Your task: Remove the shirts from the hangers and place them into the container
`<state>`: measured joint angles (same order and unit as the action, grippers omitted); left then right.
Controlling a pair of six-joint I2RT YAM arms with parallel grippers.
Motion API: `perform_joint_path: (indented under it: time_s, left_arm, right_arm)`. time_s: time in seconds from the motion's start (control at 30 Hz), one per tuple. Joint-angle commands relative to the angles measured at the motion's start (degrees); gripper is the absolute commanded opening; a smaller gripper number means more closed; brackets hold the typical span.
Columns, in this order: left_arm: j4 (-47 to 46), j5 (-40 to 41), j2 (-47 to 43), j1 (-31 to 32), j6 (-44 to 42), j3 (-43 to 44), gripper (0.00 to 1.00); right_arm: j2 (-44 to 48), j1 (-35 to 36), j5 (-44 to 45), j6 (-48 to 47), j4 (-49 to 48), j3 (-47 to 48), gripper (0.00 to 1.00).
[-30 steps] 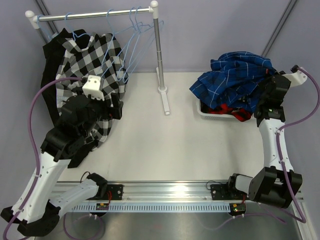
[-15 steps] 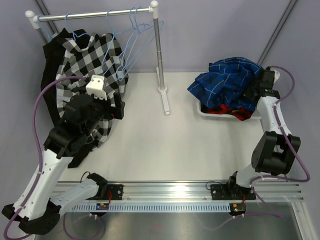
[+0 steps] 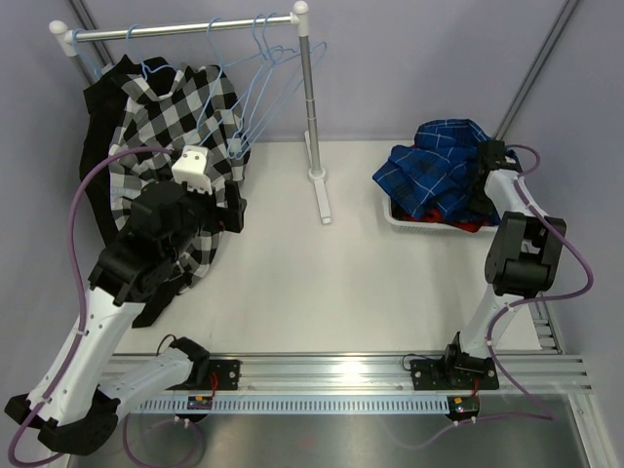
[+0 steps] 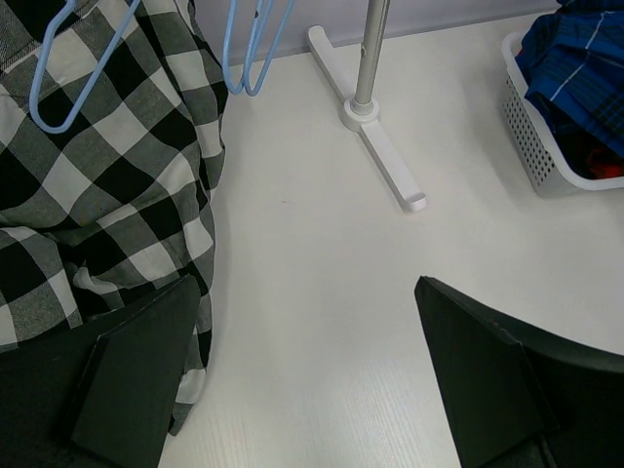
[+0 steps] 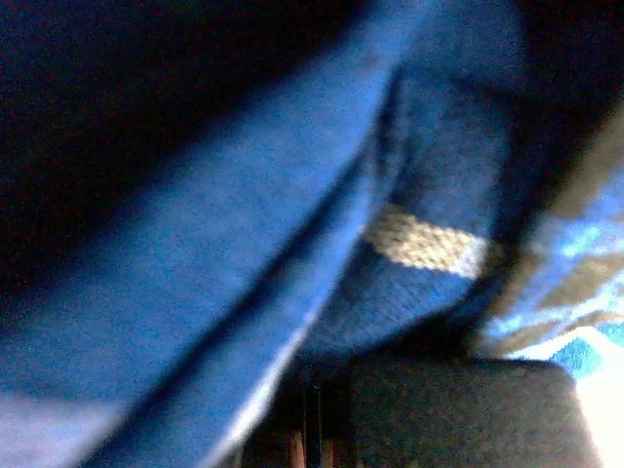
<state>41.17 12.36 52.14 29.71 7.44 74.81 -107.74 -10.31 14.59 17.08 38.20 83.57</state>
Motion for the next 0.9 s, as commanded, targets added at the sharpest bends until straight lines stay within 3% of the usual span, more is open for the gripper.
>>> perform_joint_path:
  time_s: [0.0, 0.13, 0.27, 0.43, 0.47, 0.57, 0.87]
  left_arm:
    - [-1.18, -1.11, -0.55, -0.10, -0.67, 0.61, 0.99]
    - [-1.27, -0.94, -0.72, -0.10, -0.76, 0.60, 0.99]
    - [-1.27, -1.11, -0.11, -0.10, -0.94, 1.04, 0.99]
    - [-1.18, -1.72, 0.68, -0.10, -0.94, 1.57, 0.99]
    - [-1.26, -1.73, 0.77, -0.10, -0.85, 1.66, 0.99]
    - [-1.26, -1.99, 0.86, -0.10, -0.68, 1.48, 0.99]
    - [-1.27, -3.04, -0.63, -0.10, 0.29, -0.10, 0.99]
  right_arm:
    - [-2.82, 1.43, -0.79, -2.31, 5.83, 2.91, 0.03]
    - [4.98, 1.78, -1.58, -1.26, 6.72, 2.21, 0.23]
    - [19.64, 1.78, -4.12, -1.79, 6.45, 4.13, 0.55]
    - [26.61, 1.78, -5.62, -2.84, 6.80, 9.75, 0.68]
    - [27.06, 1.78, -7.02, -3.10, 6.54, 10.64, 0.76]
    - [26.71, 1.61, -9.13, -4.33, 5.23, 14.85, 0.90]
    - [4.40, -0.59, -14.50, -9.25, 5.58, 37.70, 0.93]
